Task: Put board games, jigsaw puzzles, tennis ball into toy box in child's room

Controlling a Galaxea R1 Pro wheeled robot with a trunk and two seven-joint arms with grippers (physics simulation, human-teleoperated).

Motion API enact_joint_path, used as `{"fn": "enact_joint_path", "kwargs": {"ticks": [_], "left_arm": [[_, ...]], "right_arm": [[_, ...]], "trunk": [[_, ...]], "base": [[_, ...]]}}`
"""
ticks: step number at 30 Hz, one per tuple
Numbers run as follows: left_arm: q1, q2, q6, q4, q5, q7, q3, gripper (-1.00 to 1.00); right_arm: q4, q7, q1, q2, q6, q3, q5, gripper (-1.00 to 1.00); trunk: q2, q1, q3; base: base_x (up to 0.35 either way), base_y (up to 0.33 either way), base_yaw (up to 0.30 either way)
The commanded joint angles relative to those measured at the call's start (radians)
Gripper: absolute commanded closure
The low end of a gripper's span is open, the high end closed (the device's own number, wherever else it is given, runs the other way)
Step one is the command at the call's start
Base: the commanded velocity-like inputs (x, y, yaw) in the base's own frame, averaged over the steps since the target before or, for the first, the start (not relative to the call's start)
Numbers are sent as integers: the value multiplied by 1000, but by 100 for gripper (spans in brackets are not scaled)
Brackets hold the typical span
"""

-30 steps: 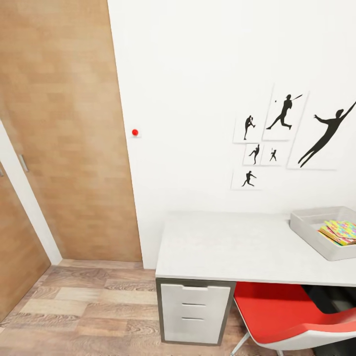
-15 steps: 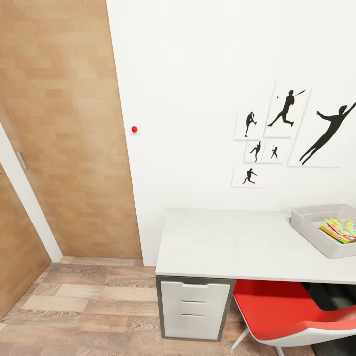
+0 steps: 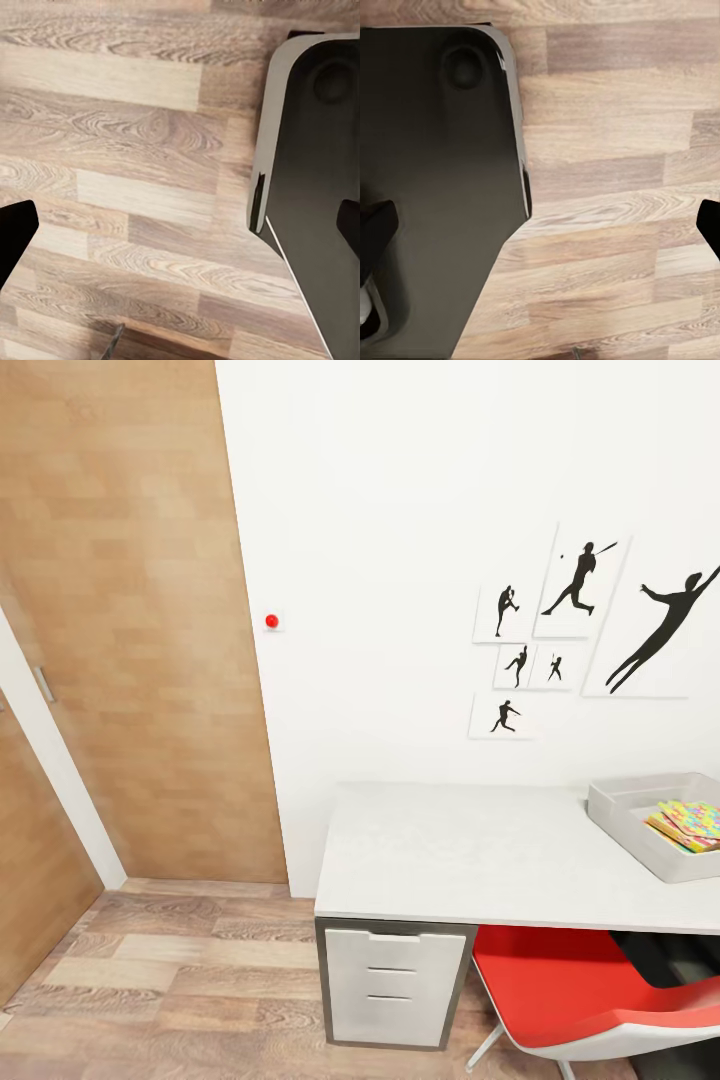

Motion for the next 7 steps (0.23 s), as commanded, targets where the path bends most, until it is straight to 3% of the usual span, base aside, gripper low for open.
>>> {"fn": "enact_joint_path", "kwargs": {"ticks": [1, 7], "left_arm": [[0, -1, -2, -2, -10, 1, 8, -100], [1, -1, -2, -4, -12, 1, 7, -100]], "right_arm": [[-3, -3, 1, 9, -1, 9, -8, -100], [-5, -2, 1, 14, -1, 8, -4, -100]], "trunk": [[-2, 1, -2], [-2, 1, -2]], "base": [[0, 0, 0], [0, 0, 0]]}}
